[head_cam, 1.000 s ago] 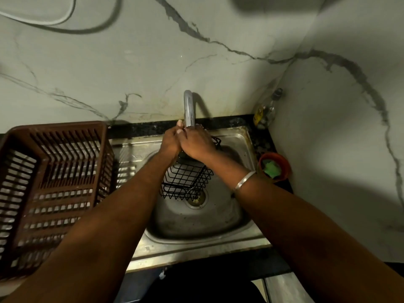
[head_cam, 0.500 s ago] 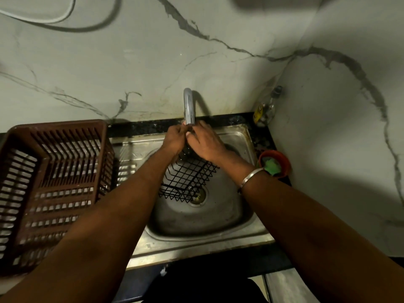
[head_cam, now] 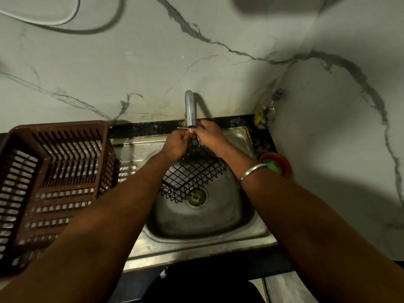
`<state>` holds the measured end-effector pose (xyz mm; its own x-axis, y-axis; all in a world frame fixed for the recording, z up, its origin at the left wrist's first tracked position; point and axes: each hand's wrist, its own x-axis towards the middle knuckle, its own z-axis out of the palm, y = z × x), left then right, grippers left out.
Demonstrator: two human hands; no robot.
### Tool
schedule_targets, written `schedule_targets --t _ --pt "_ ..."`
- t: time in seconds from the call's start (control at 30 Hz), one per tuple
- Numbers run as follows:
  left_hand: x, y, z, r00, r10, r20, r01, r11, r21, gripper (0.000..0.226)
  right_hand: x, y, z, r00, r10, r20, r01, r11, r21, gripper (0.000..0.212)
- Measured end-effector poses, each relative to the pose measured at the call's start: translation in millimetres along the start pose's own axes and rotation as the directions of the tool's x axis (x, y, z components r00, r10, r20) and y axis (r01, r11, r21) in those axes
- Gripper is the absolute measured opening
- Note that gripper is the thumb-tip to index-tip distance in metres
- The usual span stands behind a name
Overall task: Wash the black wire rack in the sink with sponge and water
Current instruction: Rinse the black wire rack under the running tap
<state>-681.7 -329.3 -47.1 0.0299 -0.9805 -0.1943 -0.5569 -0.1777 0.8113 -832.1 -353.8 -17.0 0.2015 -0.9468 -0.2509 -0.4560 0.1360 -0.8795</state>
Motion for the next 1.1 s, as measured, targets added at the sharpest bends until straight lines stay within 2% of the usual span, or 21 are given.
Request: schedule_targets --t 0.07,0.17,0.3,0.37,0.43,0.5,0.53,0.63,0.77,0.83,0.9,0.97,1.0,1.1 --pt "4.6 -3.3 2.4 1.0 -0.001 0.0 0.001 1.0 0.015 0.048 1.0 -4.7 1.6 0.999 -0.024 0.029 0.027 0.994 -0.103 0.015" --pt "6.9 -3.3 -1.4 1.0 0.003 0.014 -0.003 0.999 0.05 0.049 5.4 -8.8 -3.2 1.0 -0.027 -0.007 0.027 0.996 -0.086 0.004" --pt "4.1 -9.6 -5.4 0.997 0.016 0.078 -0.028 0.987 0.156 0.047 7.9 -6.1 -9.9 0.996 0.018 -0.087 -0.027 0.995 -0.097 0.007" --pt "6.7 -11.1 -4.0 0.998 0.019 0.064 -0.031 0.982 0.185 0.047 7.8 -7.0 -6.7 0.997 -0.044 -0.059 0.027 0.966 -0.256 0.009" --pt "9.6 -13.5 0.1 0.998 0.041 0.04 -0.049 0.977 0.206 0.045 7.3 -8.8 -2.0 0.993 -0.121 -0.011 0.096 0.834 -0.543 0.01" --pt "10.0 -13.7 2.9 0.999 0.039 0.021 -0.043 0.978 0.202 0.043 5.8 -10.2 0.9 0.986 -0.168 -0.005 0.116 0.701 -0.703 0.013" --pt "10.5 -13.8 4.7 0.999 0.045 0.014 -0.046 0.978 0.203 0.042 7.3 -9.7 0.0 0.987 -0.162 -0.005 0.11 0.695 -0.711 0.012" --pt "8.2 -10.5 1.5 0.996 0.088 -0.004 -0.085 0.979 0.186 0.047 11.4 -12.3 -9.4 0.995 -0.082 -0.065 0.028 0.812 -0.583 0.027" --pt "7.0 -10.1 -5.4 0.99 0.137 0.013 -0.135 0.947 0.29 0.057 14.2 -12.9 -13.5 0.987 -0.081 -0.137 -0.008 0.834 -0.552 0.038" --pt "10.0 -9.3 -6.4 0.992 0.124 0.004 -0.118 0.938 0.325 0.056 12.6 -15.6 -13.6 0.985 -0.116 -0.131 0.001 0.751 -0.66 0.036" --pt "12.0 -5.5 -7.5 0.992 0.122 -0.017 -0.105 0.913 0.393 0.052 8.9 -20.2 -11.6 0.985 -0.147 -0.089 0.01 0.564 -0.825 0.025" --pt "12.2 -0.1 -7.2 0.992 0.129 -0.008 -0.112 0.885 0.451 0.047 7.6 -20.0 -7.7 0.986 -0.155 -0.058 0.025 0.49 -0.872 0.018" --pt "12.2 1.3 -6.6 0.991 0.136 -0.001 -0.121 0.882 0.455 0.046 7.8 -18.5 -7.7 0.988 -0.136 -0.069 0.011 0.512 -0.859 0.019" --pt "9.2 -2.3 -11.8 0.987 0.158 0.007 -0.142 0.868 0.476 0.057 14.3 -10.8 -18.2 0.985 -0.086 -0.148 -0.06 0.632 -0.773 0.044"
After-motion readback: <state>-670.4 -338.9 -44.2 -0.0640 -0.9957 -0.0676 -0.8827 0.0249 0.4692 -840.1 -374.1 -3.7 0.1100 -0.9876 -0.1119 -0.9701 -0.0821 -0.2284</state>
